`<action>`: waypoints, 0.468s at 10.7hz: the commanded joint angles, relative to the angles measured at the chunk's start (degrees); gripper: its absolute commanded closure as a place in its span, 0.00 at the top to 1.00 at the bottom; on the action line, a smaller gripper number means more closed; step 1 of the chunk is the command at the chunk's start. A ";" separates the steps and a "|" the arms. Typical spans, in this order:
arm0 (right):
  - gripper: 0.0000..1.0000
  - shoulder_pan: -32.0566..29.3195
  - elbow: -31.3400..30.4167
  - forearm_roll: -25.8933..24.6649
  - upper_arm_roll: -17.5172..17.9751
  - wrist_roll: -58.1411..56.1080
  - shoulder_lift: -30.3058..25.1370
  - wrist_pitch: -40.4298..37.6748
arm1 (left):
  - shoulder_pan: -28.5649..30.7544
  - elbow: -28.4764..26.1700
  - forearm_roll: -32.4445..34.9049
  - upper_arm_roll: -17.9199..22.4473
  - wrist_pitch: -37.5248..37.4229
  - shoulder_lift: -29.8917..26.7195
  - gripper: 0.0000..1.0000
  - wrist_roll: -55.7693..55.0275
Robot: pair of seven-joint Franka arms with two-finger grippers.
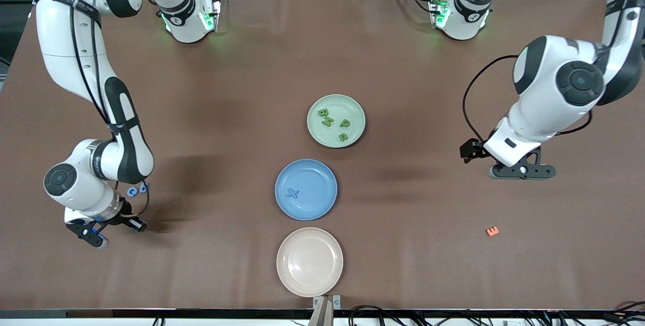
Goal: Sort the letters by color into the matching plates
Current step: 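Carry the blue E onto the blue plate and open the right gripper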
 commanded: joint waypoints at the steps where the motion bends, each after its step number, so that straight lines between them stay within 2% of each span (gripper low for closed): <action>1: 0.21 3.24 -0.76 -0.98 0.73 0.08 -4.43 -5.23 | 2.74 7.40 -4.72 -0.42 -10.29 -1.41 1.00 5.52; 3: 0.25 7.11 -0.85 -0.71 0.64 1.13 -5.49 -7.69 | 6.43 7.32 -10.59 -0.42 -14.06 -4.22 1.00 6.23; 4: 0.25 9.30 -0.85 -0.71 0.56 3.40 -5.85 -8.40 | 8.63 6.89 -13.50 -0.33 -18.79 -4.67 1.00 6.06; 5: 0.25 11.15 -0.76 -0.63 0.55 4.99 -6.20 -8.84 | 9.35 6.62 -13.53 -0.33 -20.92 -4.76 1.00 6.06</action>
